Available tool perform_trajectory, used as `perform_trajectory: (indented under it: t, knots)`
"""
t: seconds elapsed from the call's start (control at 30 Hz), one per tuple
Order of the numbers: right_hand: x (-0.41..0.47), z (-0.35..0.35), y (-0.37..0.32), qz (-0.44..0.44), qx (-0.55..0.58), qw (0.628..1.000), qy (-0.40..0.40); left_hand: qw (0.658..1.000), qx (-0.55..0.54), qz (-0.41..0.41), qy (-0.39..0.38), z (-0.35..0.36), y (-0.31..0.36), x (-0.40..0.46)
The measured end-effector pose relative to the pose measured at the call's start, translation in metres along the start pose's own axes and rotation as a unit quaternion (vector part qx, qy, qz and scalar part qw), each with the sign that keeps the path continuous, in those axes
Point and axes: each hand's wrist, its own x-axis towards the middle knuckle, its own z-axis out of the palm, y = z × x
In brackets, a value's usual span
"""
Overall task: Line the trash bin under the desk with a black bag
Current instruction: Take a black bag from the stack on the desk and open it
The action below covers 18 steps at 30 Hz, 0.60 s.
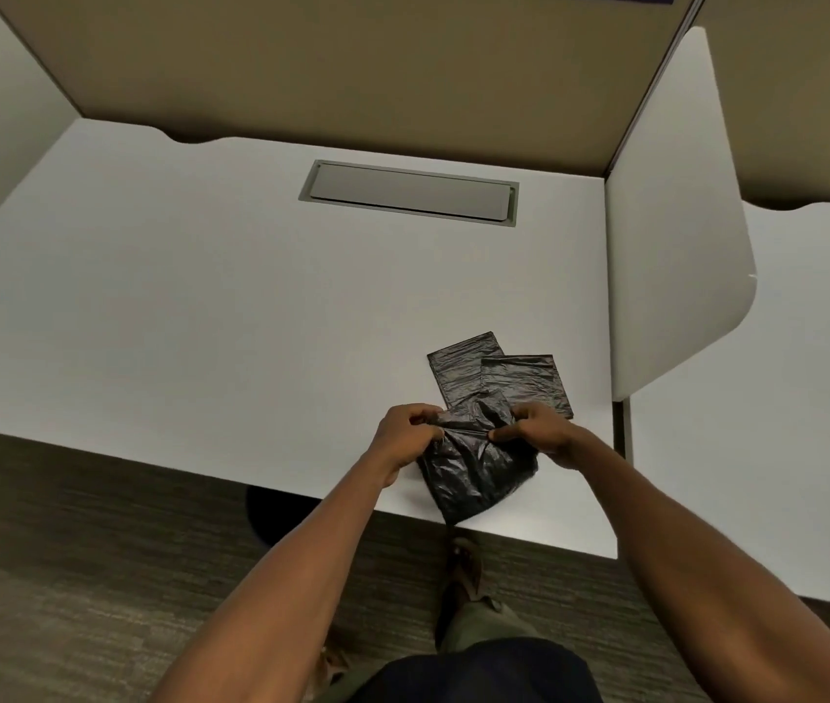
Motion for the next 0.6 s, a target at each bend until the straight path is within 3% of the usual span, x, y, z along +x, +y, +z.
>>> perform_trajectory:
  t: [0.2,0.33,0.5,0.6]
  knots:
    - [-0.038,0.046,-0.007,-0.041,0.169,0.983,-0.066,0.978,-0.207,-0.02,0.013,-0.05,-0.023,-0.042]
    - [-0.065,0.089,-0.025,-0.07,0.228,0.964,-0.114,0.959,-0.27,-0.071,0.051,-0.086,-0.059,-0.073]
    - [-0.082,0.148,-0.058,-0.078,0.222,0.964,-0.122,0.911,-0.401,-0.04,-0.09,-0.111,-0.095,-0.117]
    - [-0.089,0.18,-0.076,-0.118,0.139,0.98,-0.072,0.889,-0.452,-0.033,-0.066,-0.127,-0.107,-0.137]
